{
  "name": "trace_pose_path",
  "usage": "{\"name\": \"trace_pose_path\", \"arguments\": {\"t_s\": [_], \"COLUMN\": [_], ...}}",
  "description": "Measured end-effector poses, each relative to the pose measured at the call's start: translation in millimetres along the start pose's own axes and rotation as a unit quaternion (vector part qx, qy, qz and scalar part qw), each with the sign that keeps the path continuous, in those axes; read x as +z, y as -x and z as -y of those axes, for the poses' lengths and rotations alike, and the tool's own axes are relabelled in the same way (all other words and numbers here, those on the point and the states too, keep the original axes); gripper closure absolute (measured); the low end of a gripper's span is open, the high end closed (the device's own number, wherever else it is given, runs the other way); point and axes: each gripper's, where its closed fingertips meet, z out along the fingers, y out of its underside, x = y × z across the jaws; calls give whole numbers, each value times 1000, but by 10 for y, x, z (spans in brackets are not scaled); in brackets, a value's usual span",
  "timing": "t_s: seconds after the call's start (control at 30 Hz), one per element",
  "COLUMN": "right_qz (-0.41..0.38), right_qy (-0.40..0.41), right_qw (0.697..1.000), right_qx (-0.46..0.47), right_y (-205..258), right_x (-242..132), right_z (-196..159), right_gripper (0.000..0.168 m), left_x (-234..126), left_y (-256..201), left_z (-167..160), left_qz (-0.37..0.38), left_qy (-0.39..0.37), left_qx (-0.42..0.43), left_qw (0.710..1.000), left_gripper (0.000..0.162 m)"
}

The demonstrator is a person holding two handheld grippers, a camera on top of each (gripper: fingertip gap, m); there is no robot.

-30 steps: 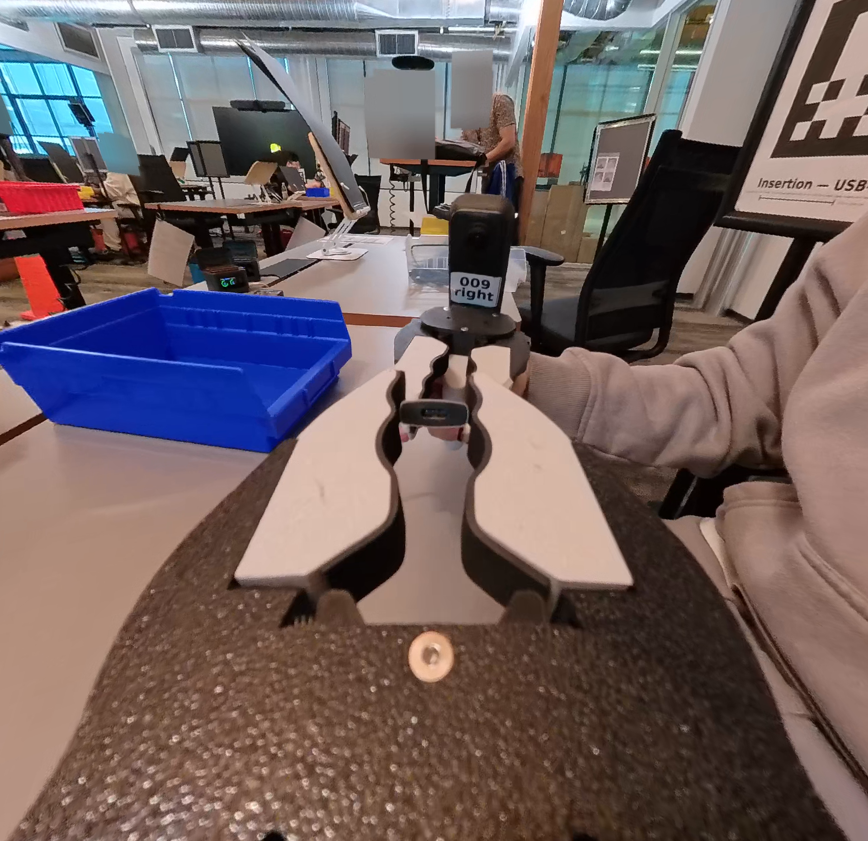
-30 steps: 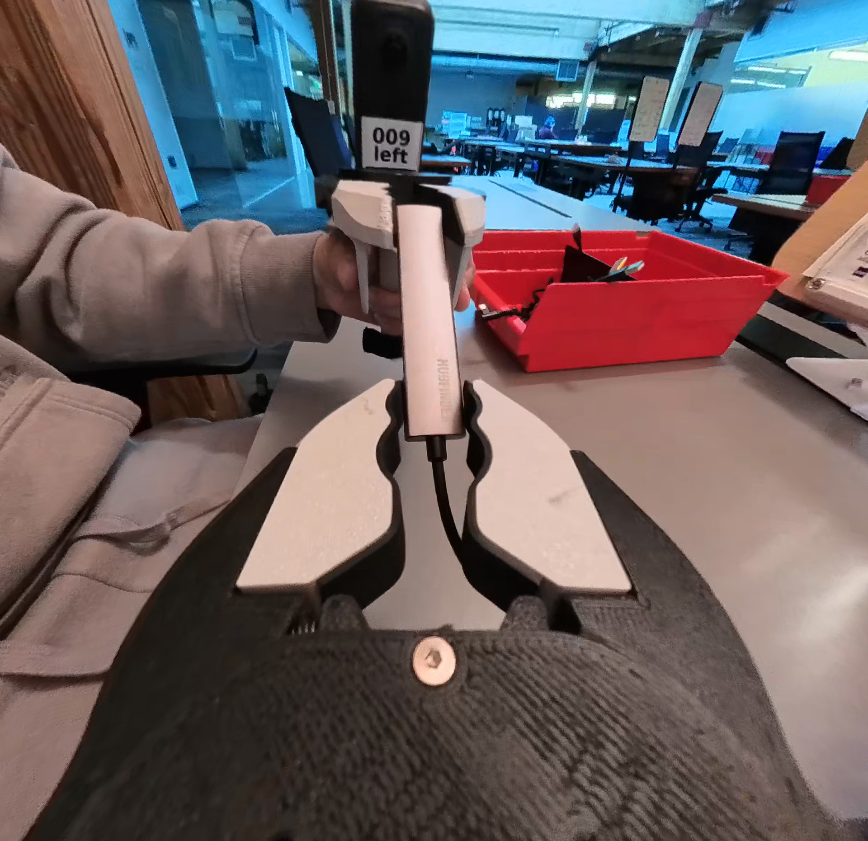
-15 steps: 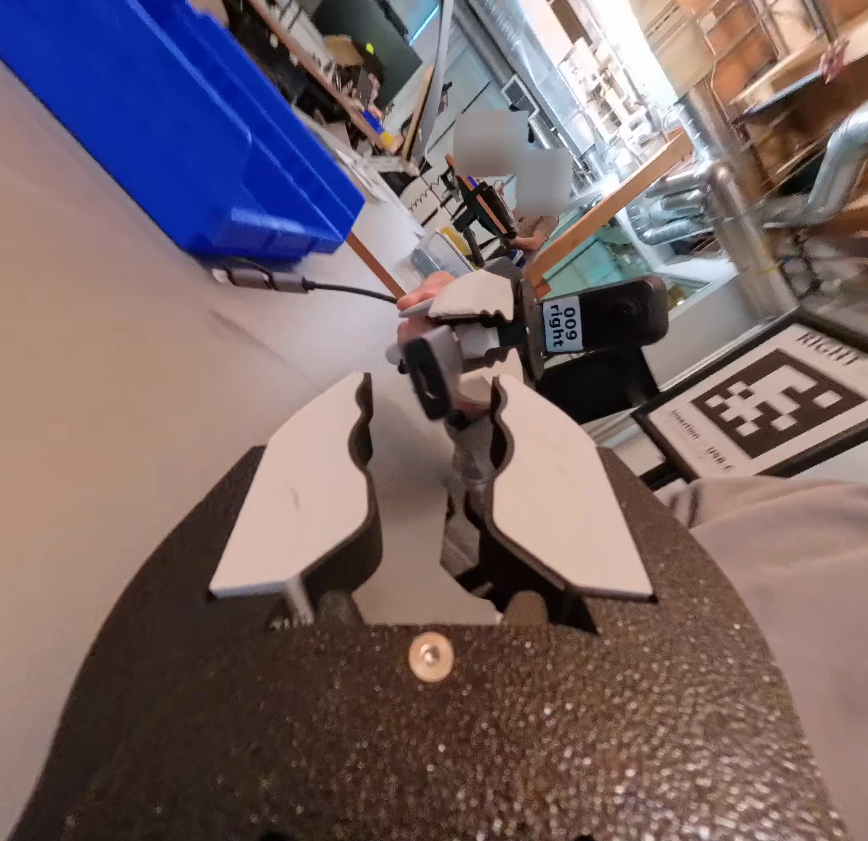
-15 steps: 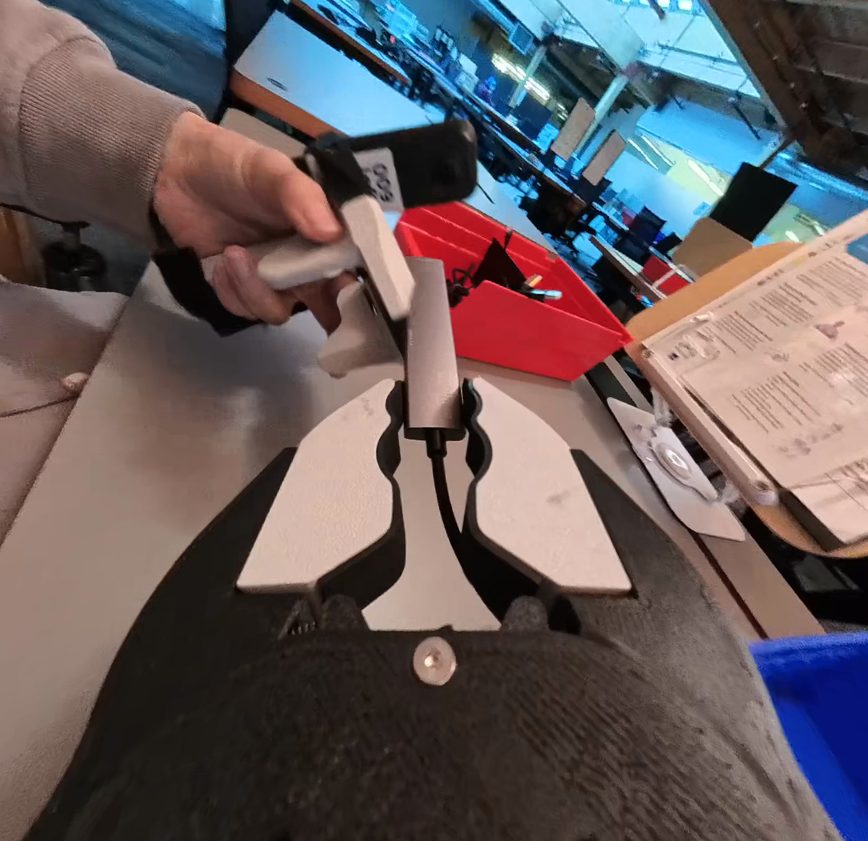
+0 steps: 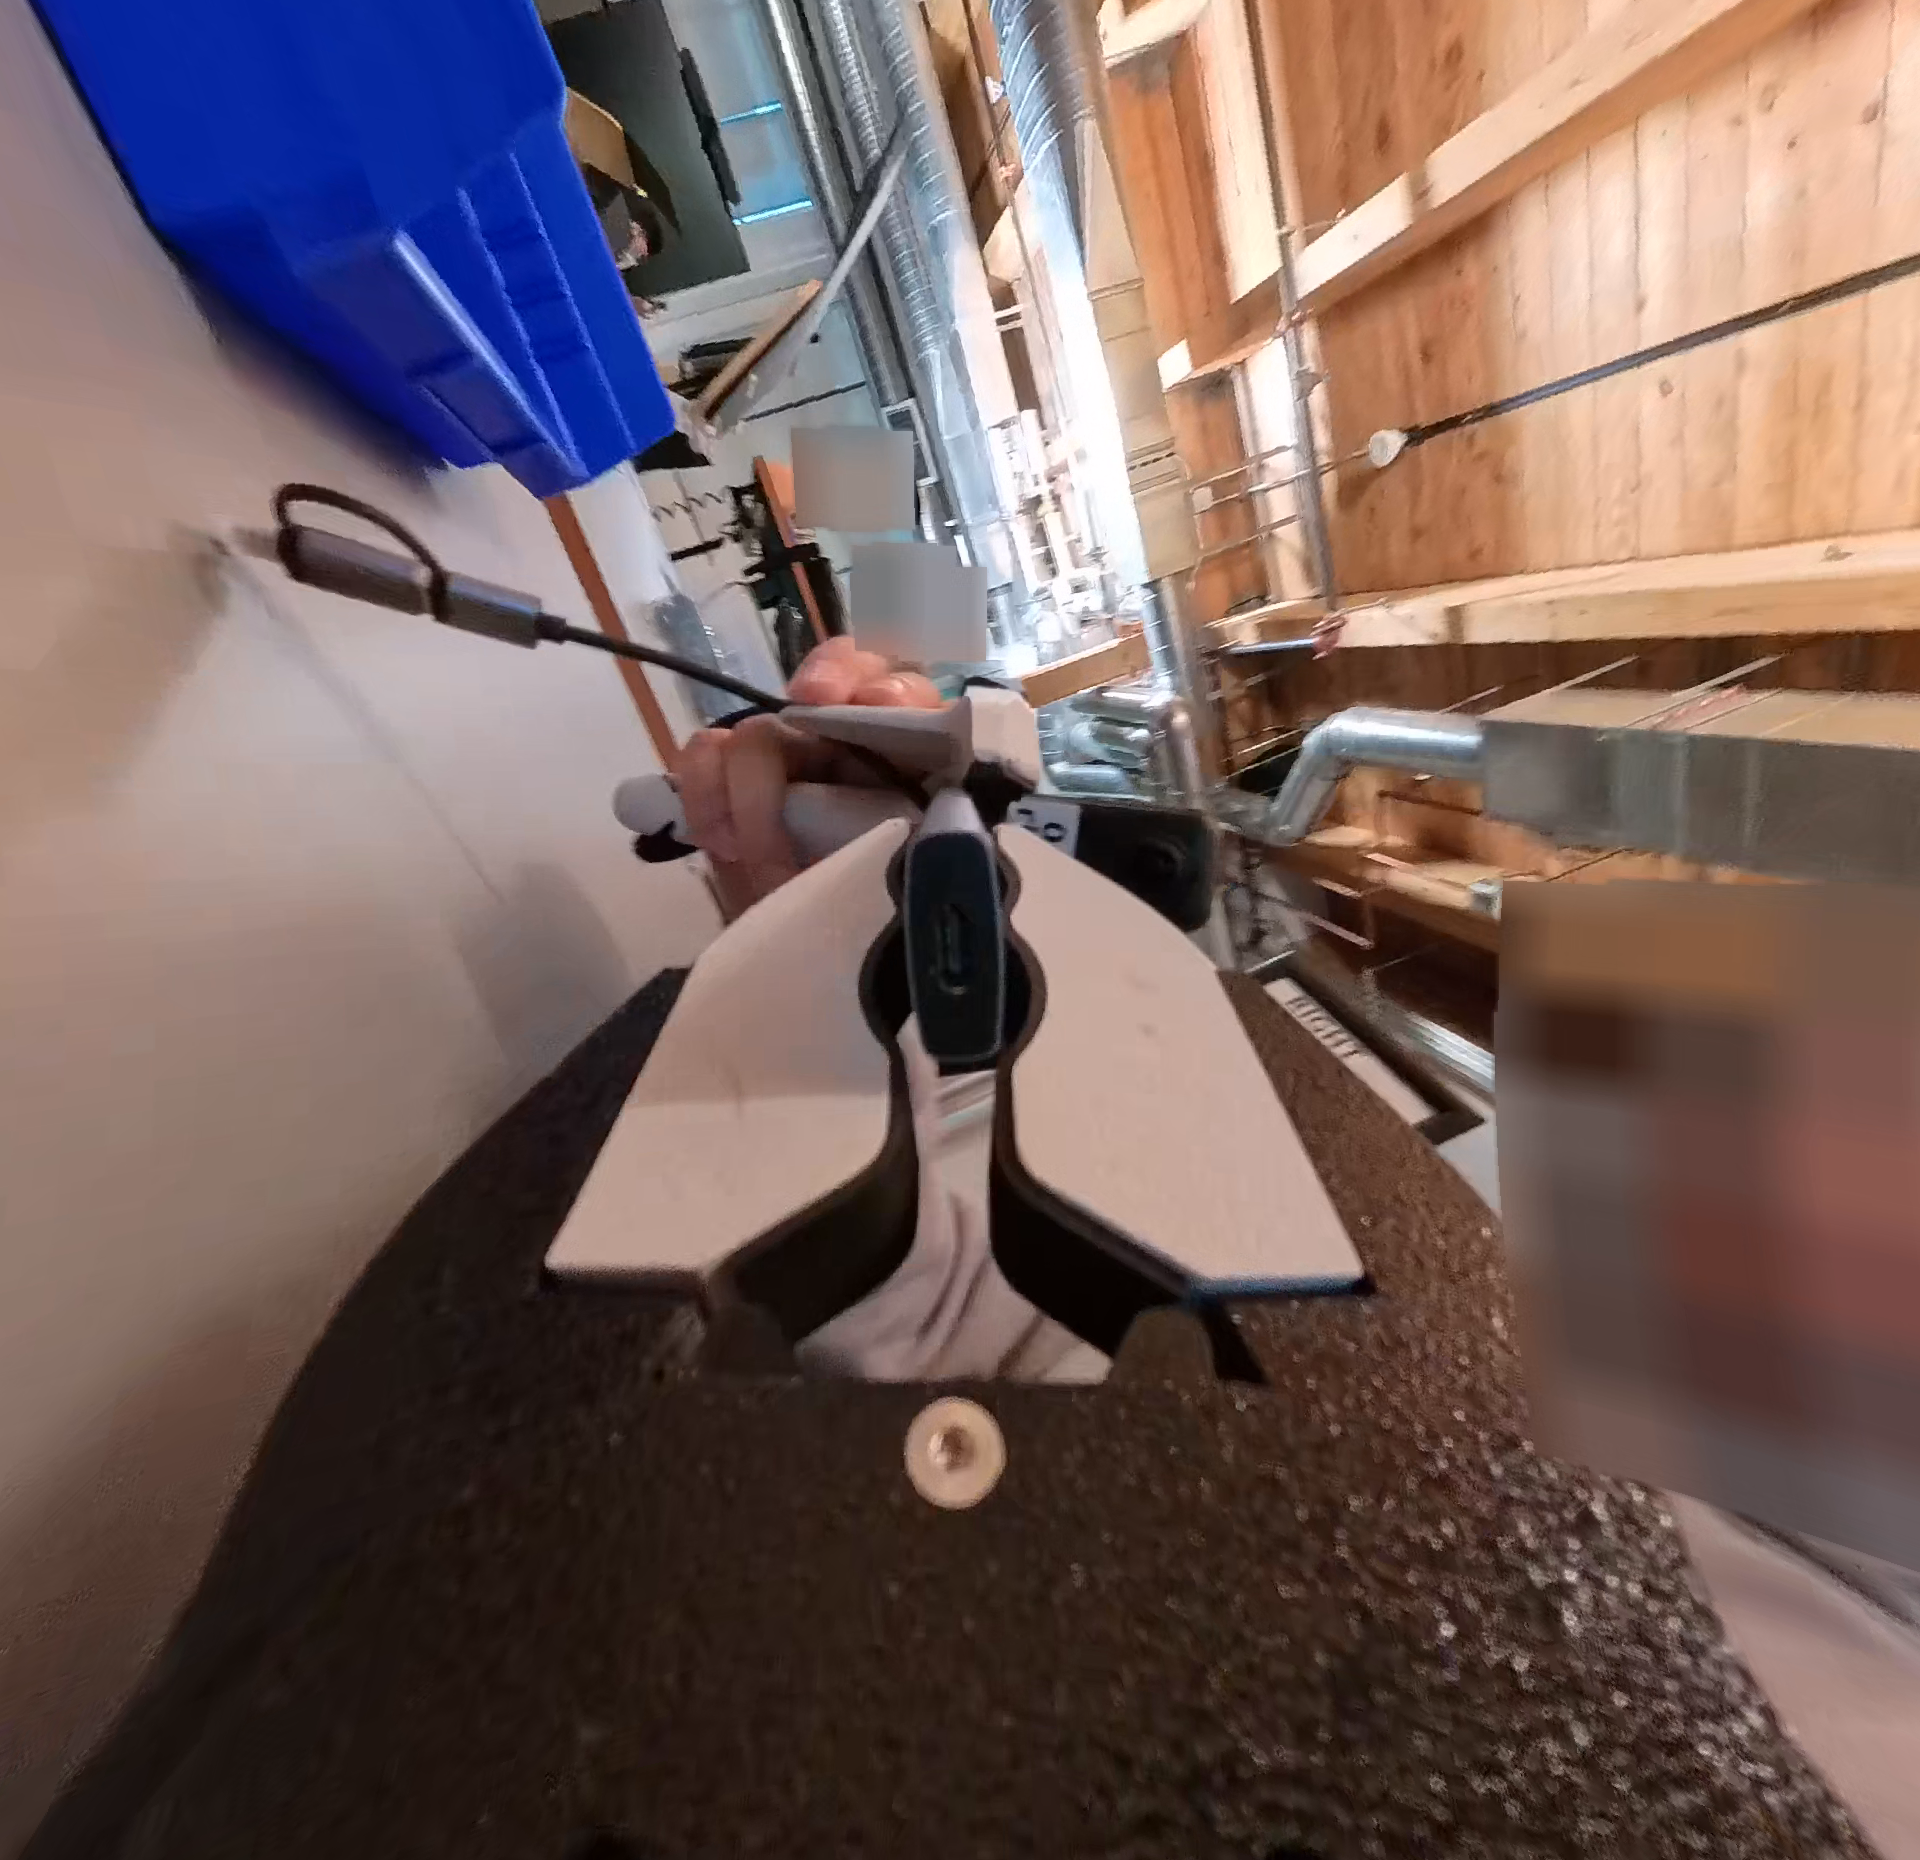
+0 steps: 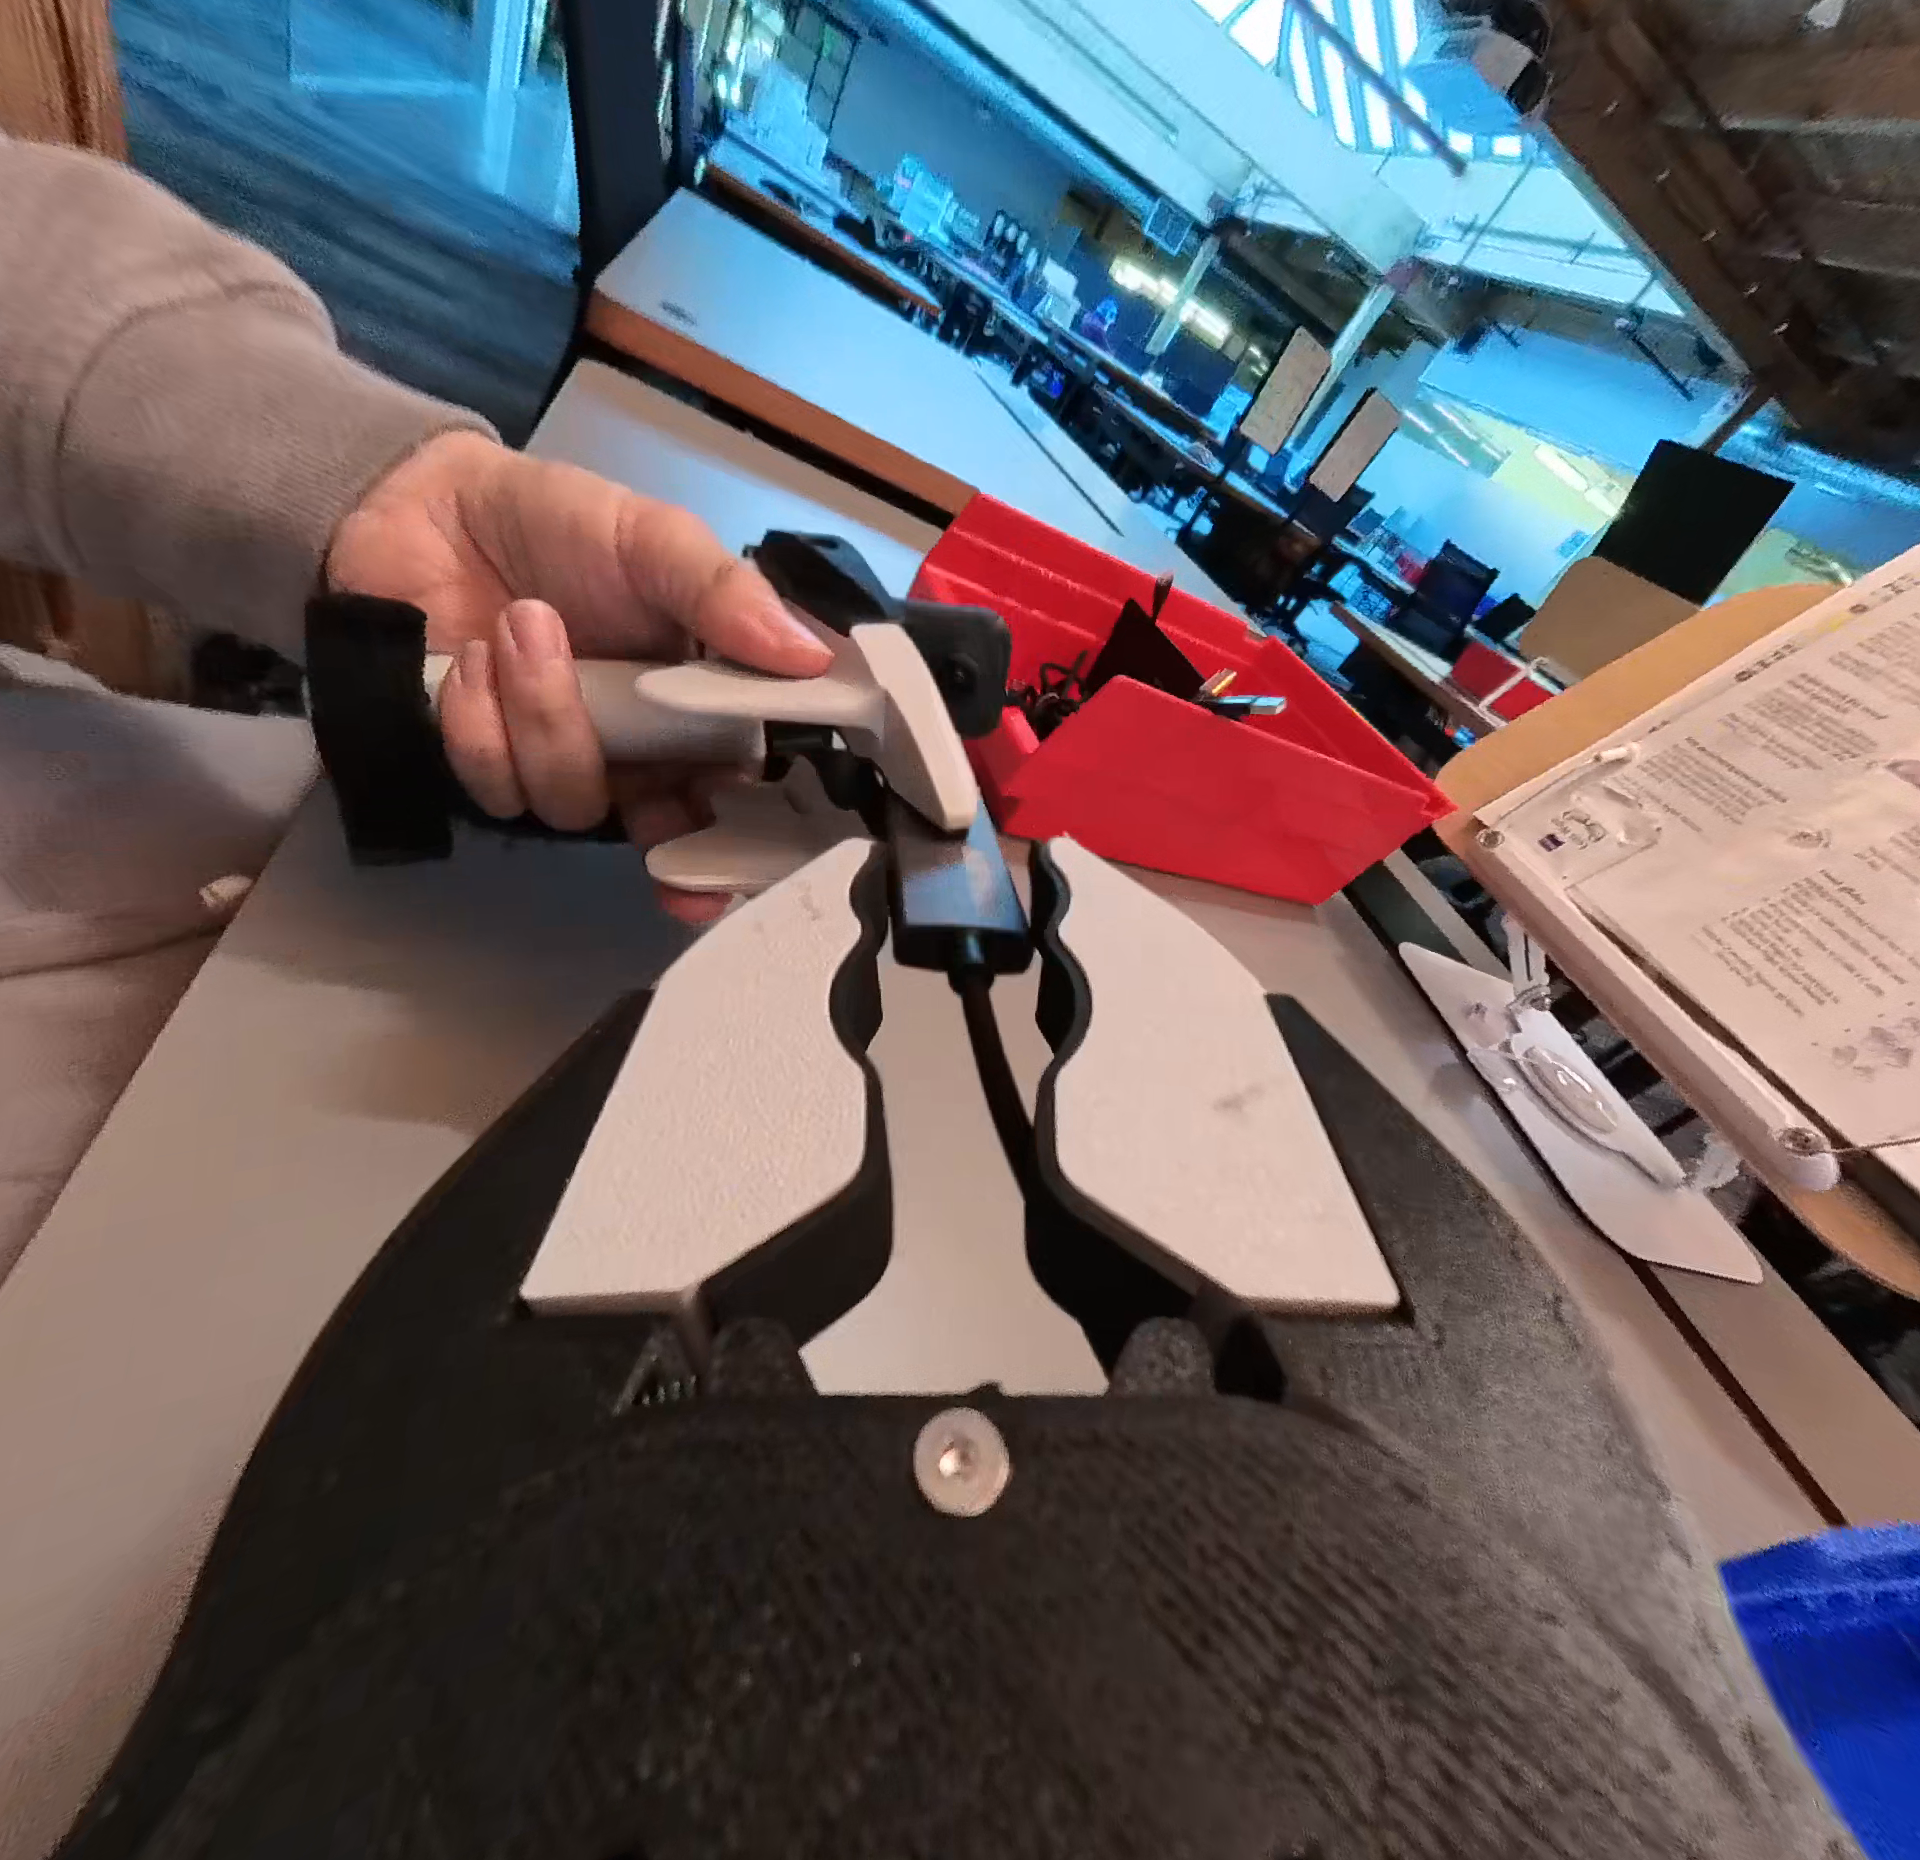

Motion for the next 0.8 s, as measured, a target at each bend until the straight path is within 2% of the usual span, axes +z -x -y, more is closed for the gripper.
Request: {"name": "trace_pose_path", "arguments": {"t_s": [0.13,0.33,0.6,0.73,0.8], "right_qz": [9,16,2,-5,-16], "right_qy": [13,-8,-8,-55,-80], "right_qw": [1000,998,994,979,970], "right_qx": [23,53,113,197,227], "right_y": [1,-2,-55,-131,-216], "right_x": [-7,-29,18,26,-29], "right_z": [-51,-25,-79,-47,-46], "right_gripper": [144,144,144,143,143], "left_x": [36,74,73,4,-83], "left_y": [-10,-34,-2,-78,-146], "left_z": [-6,-9,74,242,333], "left_qz": [31,47,65,96,120], "left_qy": [23,47,35,8,-4], "left_qx": [26,33,20,102,164], "left_qw": [999,997,997,990,979], "left_gripper": [153,153,153,145,148]}}
